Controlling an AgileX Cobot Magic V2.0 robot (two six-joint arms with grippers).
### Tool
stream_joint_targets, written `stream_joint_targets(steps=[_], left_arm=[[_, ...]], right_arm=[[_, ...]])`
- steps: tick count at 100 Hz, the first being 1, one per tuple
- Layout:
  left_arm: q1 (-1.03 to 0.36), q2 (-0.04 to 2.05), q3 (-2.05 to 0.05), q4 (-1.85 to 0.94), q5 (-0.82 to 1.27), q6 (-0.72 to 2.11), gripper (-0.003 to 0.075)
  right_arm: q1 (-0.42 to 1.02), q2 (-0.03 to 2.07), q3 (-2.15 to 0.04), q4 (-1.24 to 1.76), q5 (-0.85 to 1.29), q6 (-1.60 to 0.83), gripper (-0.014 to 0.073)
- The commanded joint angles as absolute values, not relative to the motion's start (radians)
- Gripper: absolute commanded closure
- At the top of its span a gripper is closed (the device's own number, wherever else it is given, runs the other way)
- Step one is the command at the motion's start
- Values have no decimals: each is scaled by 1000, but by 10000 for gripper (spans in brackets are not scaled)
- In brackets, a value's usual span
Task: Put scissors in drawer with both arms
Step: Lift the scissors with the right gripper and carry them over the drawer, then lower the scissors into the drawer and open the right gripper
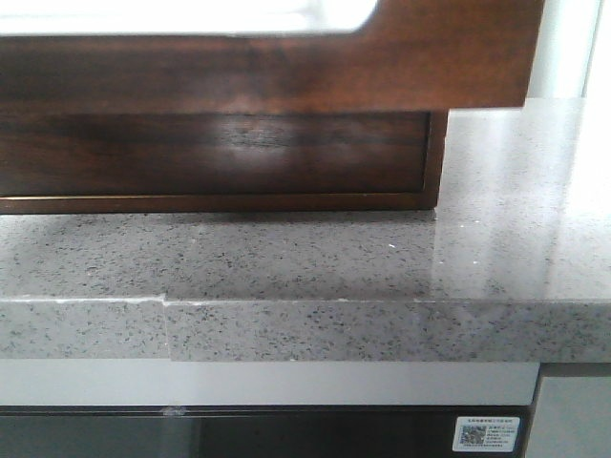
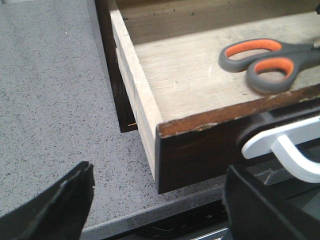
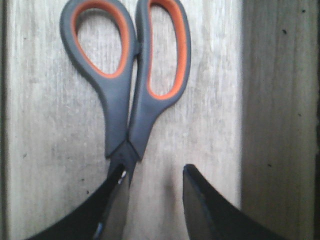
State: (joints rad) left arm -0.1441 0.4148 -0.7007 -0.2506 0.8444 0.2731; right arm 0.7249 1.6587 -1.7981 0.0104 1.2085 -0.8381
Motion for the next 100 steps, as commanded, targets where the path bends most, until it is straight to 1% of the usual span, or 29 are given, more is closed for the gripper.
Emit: stream_joint_targets(steps=[1,19,30,39,47,59,69,87,100], left_arm=[[-150,424,-727,-268,769,262,209],[-150,424,-727,-268,769,262,209],[-150,424,-727,-268,769,262,209],[-150,424,-727,-268,771,262,209],[-150,424,-727,-268,771,262,209],[-150,424,-727,-268,771,262,209],[-150,424,-727,-268,771,262,209],[-150,424,-727,-270,772,262,209],[-150,424,-727,-270,772,262,209]], right_arm=[[725,1581,-1854,7,1200,-795,342],[718,1480,-1873,0,1266,-665,342],[673,1405,-1859,12,1267,-564,342],[605,1332,-1804,25,1246,-476,342],[530,1261,-1711,34,1210,-398,342],[378,1142,-1540,38,1134,-242,342],[254,1026,-1383,38,1053,-184,342],[75,835,-1095,59,931,-171,342],[21,717,-922,119,882,-171,342]])
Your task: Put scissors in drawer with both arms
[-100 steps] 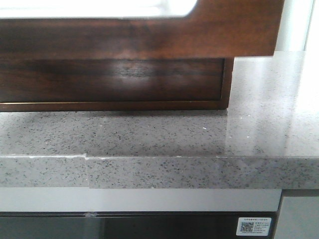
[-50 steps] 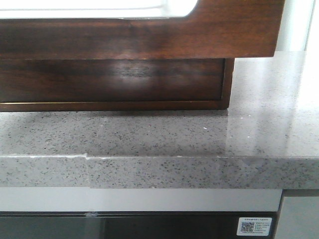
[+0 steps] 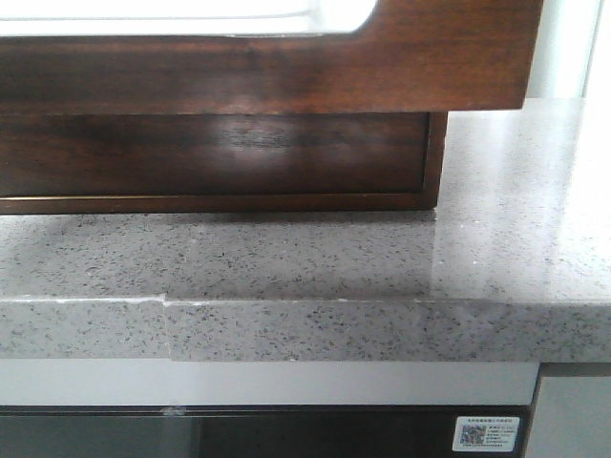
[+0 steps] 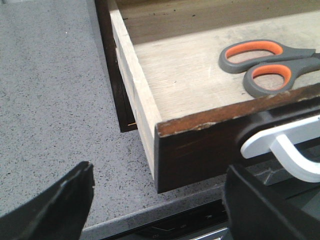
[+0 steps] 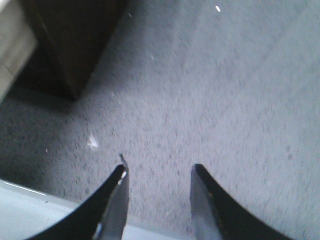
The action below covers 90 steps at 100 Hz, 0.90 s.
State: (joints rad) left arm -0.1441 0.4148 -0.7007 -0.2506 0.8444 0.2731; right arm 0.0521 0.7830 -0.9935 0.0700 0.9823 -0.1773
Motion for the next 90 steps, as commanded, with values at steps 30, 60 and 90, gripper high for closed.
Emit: stream_joint_targets(steps=[30,60,90], left_arm=[[-150,424,-727,-270,772,262,210],[-150,422,-727,-270,806,262,428],[-150,422,-727,-272,817,262,726]], right_arm=[[21,589,-741,173,814,-171,342],[21,589,-741,173,816,-173,584],[21,589,-741,173,819,-173,662]])
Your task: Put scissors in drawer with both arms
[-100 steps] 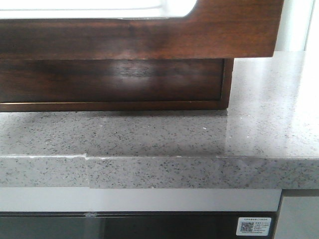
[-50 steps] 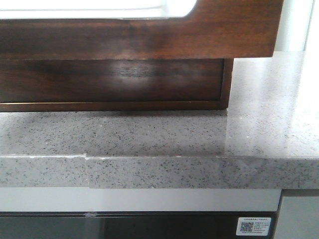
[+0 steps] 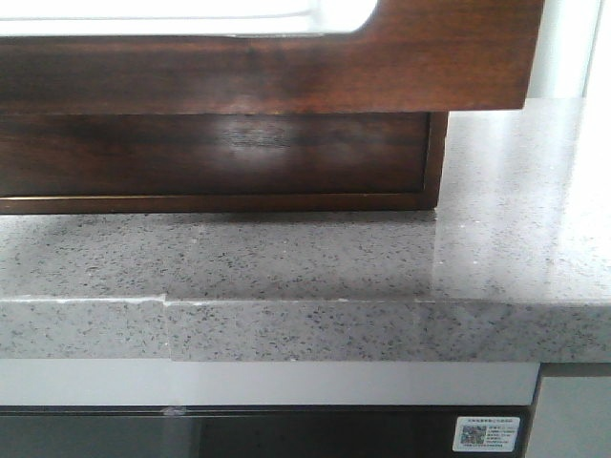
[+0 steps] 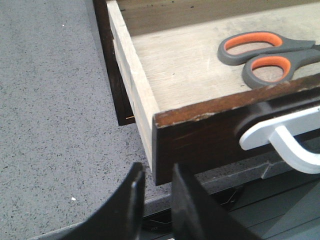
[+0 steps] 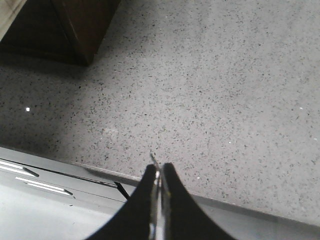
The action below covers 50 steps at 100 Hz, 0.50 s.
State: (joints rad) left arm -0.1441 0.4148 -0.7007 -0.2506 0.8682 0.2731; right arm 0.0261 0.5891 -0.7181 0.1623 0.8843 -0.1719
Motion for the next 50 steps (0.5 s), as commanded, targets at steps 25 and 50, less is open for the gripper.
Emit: stream_joint_targets(steps=[25,50], left_arm=[[-150,422,-727,-272,824,262,741],[-150,419,-727,-272,819,262,741]], right_arm=[[21,589,-741,173,821,-173,662],[21,589,-741,173,822,-173,662]])
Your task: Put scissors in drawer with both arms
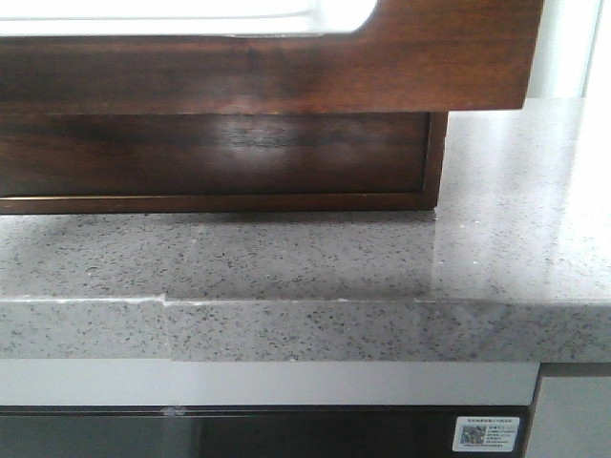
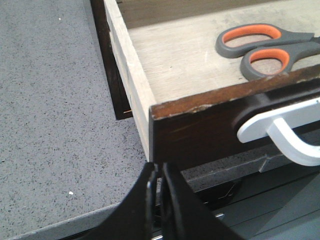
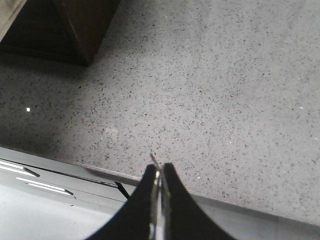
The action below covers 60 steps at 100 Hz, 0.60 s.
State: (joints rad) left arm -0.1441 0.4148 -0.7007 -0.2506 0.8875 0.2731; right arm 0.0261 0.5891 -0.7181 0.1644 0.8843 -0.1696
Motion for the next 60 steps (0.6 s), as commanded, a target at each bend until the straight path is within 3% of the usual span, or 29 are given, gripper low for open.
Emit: stream_joint_targets(steps=[1,17,38,60], left_arm=[[-150,416,-724,-272,819,262,741],[-105,269,-636,-231,790,271,741],[-69,65,-380,-225,541,242,741],[-69,-3,-154,-107,291,92,741]], right_arm=[[21,589,-741,173,822,-173,662],[21,589,-741,173,822,-173,662],[21,589,-741,173,822,-173,662],[21,589,-741,173,822,-173,662]])
